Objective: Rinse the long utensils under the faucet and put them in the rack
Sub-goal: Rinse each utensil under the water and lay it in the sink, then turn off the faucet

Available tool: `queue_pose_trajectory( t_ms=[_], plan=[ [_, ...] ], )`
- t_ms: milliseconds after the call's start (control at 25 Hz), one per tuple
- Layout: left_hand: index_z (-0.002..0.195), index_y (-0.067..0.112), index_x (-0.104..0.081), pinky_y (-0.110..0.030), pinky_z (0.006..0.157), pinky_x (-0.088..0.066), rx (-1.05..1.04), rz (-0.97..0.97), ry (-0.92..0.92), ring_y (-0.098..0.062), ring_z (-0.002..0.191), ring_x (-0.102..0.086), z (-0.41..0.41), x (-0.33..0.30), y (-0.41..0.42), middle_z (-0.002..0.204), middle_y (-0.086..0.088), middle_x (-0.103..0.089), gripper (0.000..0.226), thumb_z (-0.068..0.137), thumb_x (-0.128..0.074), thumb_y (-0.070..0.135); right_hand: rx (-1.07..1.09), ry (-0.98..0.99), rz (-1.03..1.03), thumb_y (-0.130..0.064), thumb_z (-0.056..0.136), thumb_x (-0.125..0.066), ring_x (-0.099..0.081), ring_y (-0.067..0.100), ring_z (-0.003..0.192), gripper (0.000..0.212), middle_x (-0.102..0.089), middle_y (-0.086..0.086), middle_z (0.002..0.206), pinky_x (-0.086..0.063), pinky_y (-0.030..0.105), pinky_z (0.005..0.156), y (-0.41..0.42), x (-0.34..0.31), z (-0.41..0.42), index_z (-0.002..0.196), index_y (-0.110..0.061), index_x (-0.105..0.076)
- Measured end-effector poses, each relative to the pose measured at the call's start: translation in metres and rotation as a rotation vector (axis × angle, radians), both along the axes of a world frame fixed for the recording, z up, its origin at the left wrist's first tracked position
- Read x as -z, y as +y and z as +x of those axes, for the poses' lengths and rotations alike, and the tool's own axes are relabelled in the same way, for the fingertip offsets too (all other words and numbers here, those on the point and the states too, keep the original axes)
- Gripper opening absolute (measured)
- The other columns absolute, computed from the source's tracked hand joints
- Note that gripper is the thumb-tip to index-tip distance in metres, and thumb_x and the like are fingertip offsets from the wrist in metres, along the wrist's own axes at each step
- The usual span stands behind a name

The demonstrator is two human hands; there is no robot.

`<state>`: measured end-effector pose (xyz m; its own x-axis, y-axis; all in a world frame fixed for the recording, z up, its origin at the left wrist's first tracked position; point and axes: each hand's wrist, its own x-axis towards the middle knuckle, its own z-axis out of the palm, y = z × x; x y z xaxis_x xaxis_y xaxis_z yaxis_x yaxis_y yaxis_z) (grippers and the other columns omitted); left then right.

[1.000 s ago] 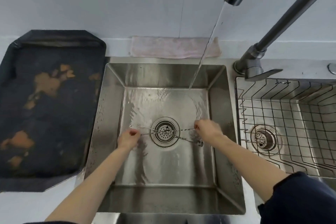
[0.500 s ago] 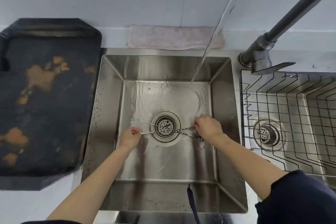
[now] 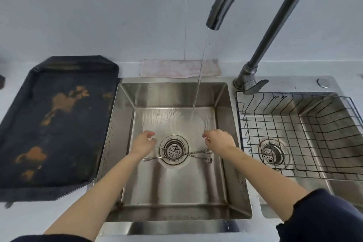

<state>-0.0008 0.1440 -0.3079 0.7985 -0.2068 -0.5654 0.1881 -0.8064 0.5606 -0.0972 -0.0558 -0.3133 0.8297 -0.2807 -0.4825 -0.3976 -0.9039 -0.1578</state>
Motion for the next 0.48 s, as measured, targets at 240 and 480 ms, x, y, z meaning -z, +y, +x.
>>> queue_pose_trajectory(
  t_ms=[240,480],
  plan=[
    [0.129,0.007,-0.049,-0.029,0.105,-0.035,0.147,-0.14,-0.275,-0.024,0.124,-0.05,0.017,-0.084,-0.039,0.136,-0.01,-0.054,0.037,0.093,-0.046,0.016,0.072,-0.227,-0.028,-0.015,0.095,-0.042,-0.06,0.033,0.109,0.031,-0.061,0.01,0.124,-0.048,0.041,0.089,-0.019,-0.039,-0.009,0.122,-0.017,-0.057],
    [0.129,0.009,-0.047,-0.019,0.093,-0.035,0.28,-0.379,-0.761,-0.019,0.119,-0.053,0.029,-0.201,-0.093,0.133,-0.007,-0.055,0.036,0.094,-0.041,0.013,0.295,-0.577,-0.08,-0.018,0.097,-0.042,-0.061,0.036,0.099,0.026,-0.059,0.011,0.119,-0.048,0.039,0.073,-0.054,-0.097,-0.014,0.118,-0.012,-0.057]
  ],
)
